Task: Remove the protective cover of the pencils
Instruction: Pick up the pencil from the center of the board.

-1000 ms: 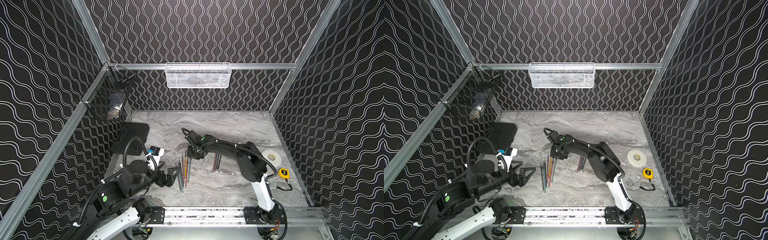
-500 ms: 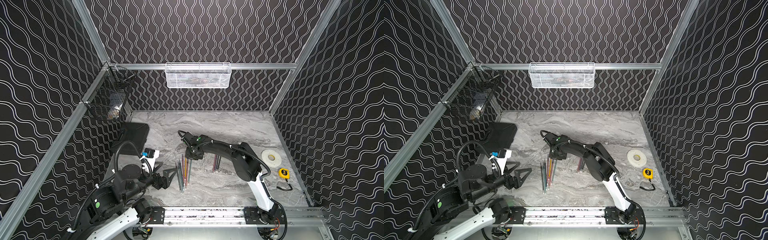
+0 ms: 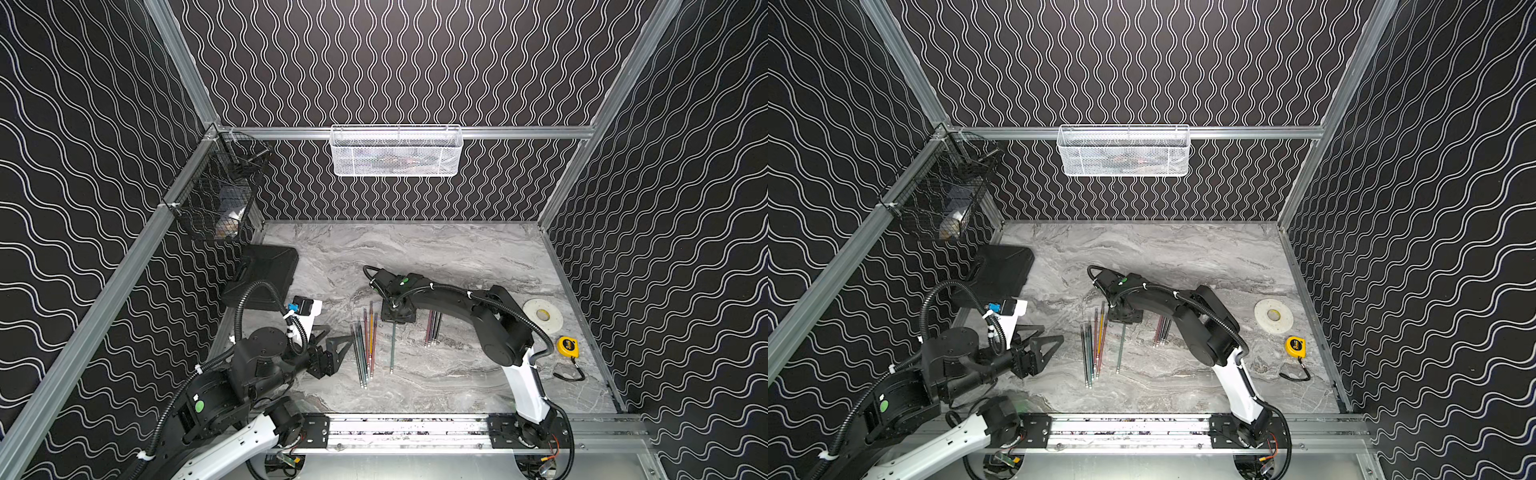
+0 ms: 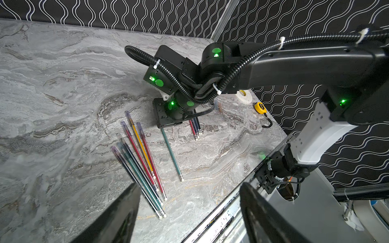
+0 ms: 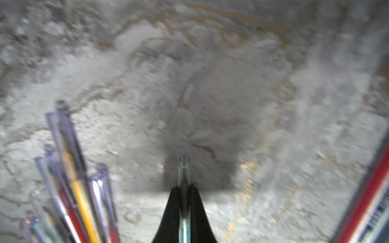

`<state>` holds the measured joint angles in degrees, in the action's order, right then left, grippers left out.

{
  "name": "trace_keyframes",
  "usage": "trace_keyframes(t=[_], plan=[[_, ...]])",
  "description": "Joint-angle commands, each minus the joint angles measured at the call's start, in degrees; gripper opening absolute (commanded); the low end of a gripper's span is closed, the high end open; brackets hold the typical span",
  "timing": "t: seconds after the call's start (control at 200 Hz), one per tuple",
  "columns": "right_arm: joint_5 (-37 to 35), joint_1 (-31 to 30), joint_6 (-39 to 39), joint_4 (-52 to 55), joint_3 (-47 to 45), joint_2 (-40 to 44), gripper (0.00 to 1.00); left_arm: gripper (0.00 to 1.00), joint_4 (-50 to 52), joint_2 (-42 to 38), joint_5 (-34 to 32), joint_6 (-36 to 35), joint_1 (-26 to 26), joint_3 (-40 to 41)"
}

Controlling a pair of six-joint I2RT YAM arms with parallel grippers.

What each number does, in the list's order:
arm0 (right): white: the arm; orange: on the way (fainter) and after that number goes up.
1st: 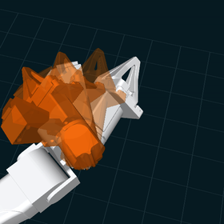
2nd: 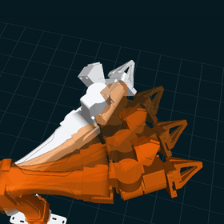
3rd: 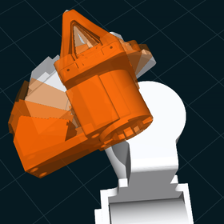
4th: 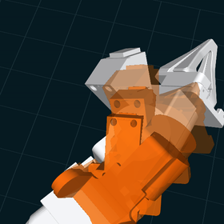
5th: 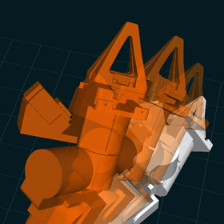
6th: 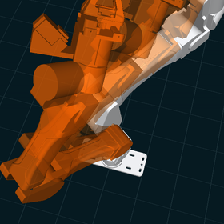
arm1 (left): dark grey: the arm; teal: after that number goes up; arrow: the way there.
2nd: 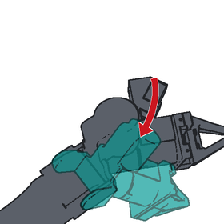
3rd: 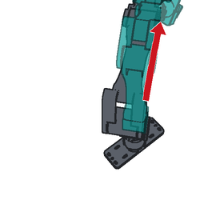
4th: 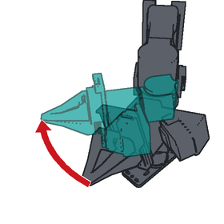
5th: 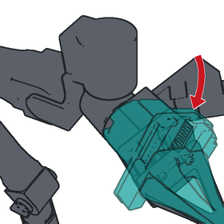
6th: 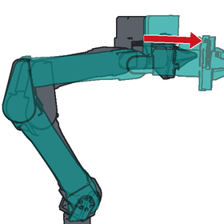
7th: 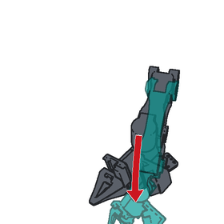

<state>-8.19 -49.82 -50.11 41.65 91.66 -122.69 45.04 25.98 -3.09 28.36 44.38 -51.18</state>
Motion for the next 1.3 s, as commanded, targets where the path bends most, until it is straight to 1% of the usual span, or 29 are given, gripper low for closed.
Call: trace_keyframes(t=[0.0, 0.06, 0.195, 0.265, 0.395, 0.465, 0.525, 0.605, 0.68, 0.751, 0.861, 0.996, 1.066, 1.201, 1.296], plan=[[0.0, 0.4, -1.2, -2.1, -2.7, 3.9, 0.04, 0.74, -0.9, 1.0, 1.0, -1.0, 0.1, 0.2], [1.4, 0.7, -1.3, -4.4, -5.1, 6.4, 0.04, 0.73, -1.2, 2.0, 2.0, -1.1, 0.0, 0.3], [4.5, 2.2, -1.9, -10.6, -11.7, 15.6, 0.04, 0.74, -1.1, 4.3, 3.0, -1.4, 0.1, 0.1], [5.1, 3.2, -2.4, -11.9, -14.6, 19.9, 0.04, 0.74, -1.8, 5.1, 4.0, -1.5, 0.0, 0.4], [5.0, 5.1, -2.0, -12.5, -19.9, 28.4, 0.04, 0.74, -3.2, 8.2, 7.7, -1.9, 0.0, 0.9], [5.3, 6.1, -1.5, -13.2, -23.2, 33.4, 0.04, 0.72, -5.1, 10.7, 11.3, -1.7, 0.1, 1.4], [5.5, 6.7, -1.2, -14.1, -26.3, 38.4, 0.04, 0.70, -8.7, 13.1, 16.3, -0.2, 0.0, 3.1], [4.8, 6.8, -1.5, -14.7, -31.7, 44.9, 0.04, 0.65, -15.4, 16.2, 22.6, 4.0, 0.2, 6.4], [4.0, 6.8, -2.0, -15.2, -35.7, 51.0, 0.04, 0.64, -22.6, 17.9, 25.2, 8.3, 0.7, 9.5], [3.7, 6.8, -2.4, -15.2, -38.9, 56.1, 0.04, 0.65, -27.7, 19.5, 25.7, 10.8, 2.1, 11.0], [3.7, 6.8, -2.2, -13.3, -41.6, 62.1, 0.04, 0.65, -32.5, 24.2, 25.9, 12.3, 5.6, 10.4], [4.2, 6.8, -2.6, -12.6, -44.7, 68.0, 0.04, 0.65, -35.7, 29.3, 22.6, 13.1, 11.0, 8.8], [4.5, 6.9, -3.0, -12.6, -45.8, 70.1, 0.04, 0.65, -37.7, 31.1, 21.8, 13.8, 12.5, 8.5], [5.2, 6.8, -3.3, -12.2, -46.8, 72.5, 0.04, 0.65, -41.7, 34.1, 22.4, 15.8, 14.0, 8.4], [5.8, 6.9, -3.2, -12.0, -46.7, 73.8, 0.04, 0.65, -41.4, 35.8, 21.4, 15.4, 15.1, 7.2]])
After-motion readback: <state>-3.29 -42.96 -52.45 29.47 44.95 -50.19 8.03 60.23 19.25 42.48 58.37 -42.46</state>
